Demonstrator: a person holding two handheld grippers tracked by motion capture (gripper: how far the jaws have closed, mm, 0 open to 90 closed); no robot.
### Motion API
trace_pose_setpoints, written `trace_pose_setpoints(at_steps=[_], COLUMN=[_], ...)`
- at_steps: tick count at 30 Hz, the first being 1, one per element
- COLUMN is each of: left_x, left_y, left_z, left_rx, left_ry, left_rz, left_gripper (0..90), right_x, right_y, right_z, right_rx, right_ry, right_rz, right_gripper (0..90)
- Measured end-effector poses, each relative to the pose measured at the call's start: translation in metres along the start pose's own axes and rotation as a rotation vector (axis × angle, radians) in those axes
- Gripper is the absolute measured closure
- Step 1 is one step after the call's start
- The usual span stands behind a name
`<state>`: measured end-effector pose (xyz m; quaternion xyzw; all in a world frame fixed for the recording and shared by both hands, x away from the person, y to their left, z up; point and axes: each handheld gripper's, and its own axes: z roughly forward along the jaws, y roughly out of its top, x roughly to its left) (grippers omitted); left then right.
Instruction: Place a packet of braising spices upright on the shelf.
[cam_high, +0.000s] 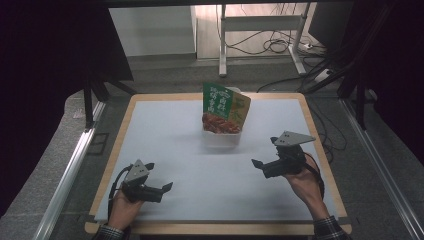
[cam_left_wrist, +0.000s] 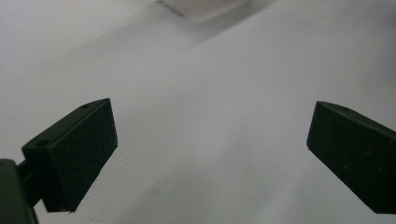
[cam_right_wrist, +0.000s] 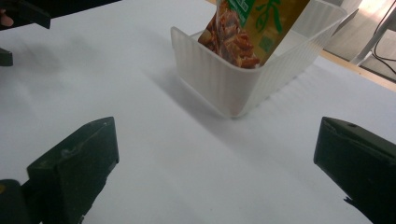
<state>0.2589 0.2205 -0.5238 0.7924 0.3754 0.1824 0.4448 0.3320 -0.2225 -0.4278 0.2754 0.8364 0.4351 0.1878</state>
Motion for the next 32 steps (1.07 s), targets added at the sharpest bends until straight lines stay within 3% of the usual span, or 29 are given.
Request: trace_pose_setpoints(at_steps=[12, 19, 32], left_x=[0.0, -0.001, 0.0], left_y=[0.0, 0.0, 0.0], left_z=[0.001, 0.001, 0.001], left_rx=[0.005, 0.008, 0.008], left_ry=[0.001, 0.003, 0.007], left_rz=[0.001, 0.004, 0.007], left_gripper=[1.7, 1.7, 1.7], right_x=[0.007, 0.009, 0.009], right_y=[-0.031, -0.052, -0.068], right_z=[-0.012, -0.012, -0.004], right_rx=[-0.013, 0.026, 0.086], right_ry=[-0.014, -0.011, 0.002], right_rz=[-0.003, 0.024, 0.039], right_gripper=[0.1, 0.0, 0.0])
